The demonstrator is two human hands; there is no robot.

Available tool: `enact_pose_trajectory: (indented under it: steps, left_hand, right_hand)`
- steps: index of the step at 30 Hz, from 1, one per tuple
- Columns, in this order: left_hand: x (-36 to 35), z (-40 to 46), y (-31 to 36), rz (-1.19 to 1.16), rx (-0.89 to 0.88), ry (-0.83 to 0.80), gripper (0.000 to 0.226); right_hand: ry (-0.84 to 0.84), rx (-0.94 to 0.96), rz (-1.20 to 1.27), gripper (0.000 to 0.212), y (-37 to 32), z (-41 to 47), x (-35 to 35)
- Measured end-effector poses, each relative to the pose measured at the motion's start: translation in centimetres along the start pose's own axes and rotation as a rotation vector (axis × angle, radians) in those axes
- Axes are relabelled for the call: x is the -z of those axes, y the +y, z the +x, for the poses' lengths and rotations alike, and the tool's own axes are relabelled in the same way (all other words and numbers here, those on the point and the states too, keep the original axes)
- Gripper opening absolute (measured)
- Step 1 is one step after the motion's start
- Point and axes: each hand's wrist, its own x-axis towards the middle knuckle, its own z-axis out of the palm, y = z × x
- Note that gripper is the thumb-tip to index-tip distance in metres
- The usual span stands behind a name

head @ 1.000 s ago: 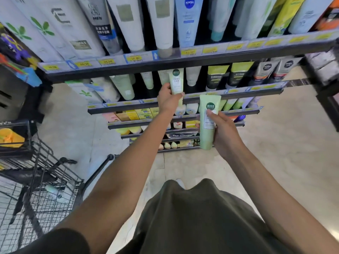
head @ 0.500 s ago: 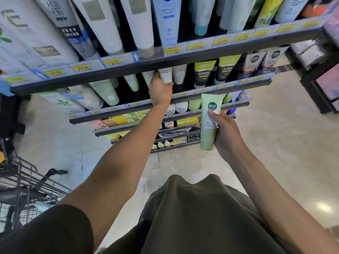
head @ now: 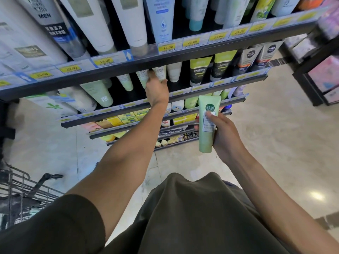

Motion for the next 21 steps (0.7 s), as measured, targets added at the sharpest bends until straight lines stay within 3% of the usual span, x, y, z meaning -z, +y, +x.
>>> enact_pose_trajectory:
  steps: [21]
  left_hand:
    - [0.1, 0.1, -0.2, 0.132, 0.041, -0.064, 0.037]
  right_hand:
    - [0.033, -0.015, -0.016, 0.027, 1.5, -1.8, 2.2]
